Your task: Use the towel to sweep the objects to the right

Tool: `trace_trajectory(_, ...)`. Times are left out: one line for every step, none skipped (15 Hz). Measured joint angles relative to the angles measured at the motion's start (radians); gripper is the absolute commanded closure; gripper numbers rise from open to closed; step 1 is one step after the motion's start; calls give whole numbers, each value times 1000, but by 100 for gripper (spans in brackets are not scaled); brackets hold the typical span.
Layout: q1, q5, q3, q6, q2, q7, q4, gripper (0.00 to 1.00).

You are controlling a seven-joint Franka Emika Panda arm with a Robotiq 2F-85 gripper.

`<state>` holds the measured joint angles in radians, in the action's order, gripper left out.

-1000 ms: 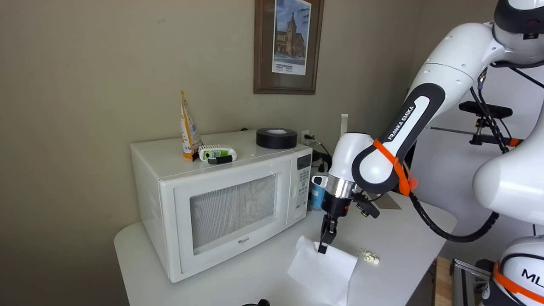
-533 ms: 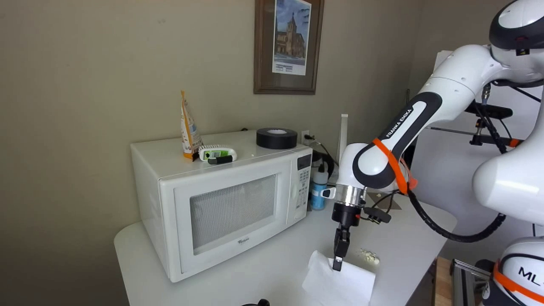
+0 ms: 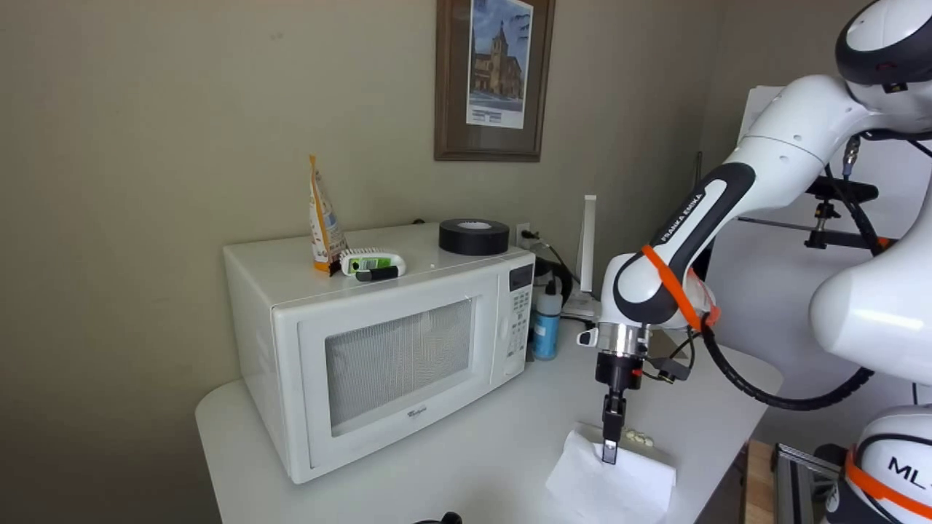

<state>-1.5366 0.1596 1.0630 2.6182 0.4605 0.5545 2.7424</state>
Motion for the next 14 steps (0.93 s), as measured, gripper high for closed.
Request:
trace_trajectory(12,-2,-8,-13,-23,0,-1,100)
trace_trajectory(29,-2,-17,-24,-46,3,-1,100)
trace_trajectory(55,2,-32,-32,-72,8,-1,100)
trace_trajectory(91,6,-54,-35,-100,23,0,100)
trace_trajectory(130,9,-79,-36,-125,40,0,100)
trace_trajectory(178,15,-113,-36,-151,58,-1,100)
trace_trajectory(228,25,-153,-35,-173,76,-1,100)
trace_trajectory(287,40,-205,-32,-195,95,-1,100)
trace_trajectory(349,61,-262,-27,-213,111,-1,100)
trace_trajectory(415,87,-326,-16,-228,125,-1,100)
trace_trajectory(489,122,-399,0,-241,134,-1,100)
trace_trajectory(530,186,-444,25,-247,128,-1,99)
trace_trajectory(540,244,-462,63,-248,112,0,99)
trace_trajectory(544,278,-476,94,-247,104,1,99)
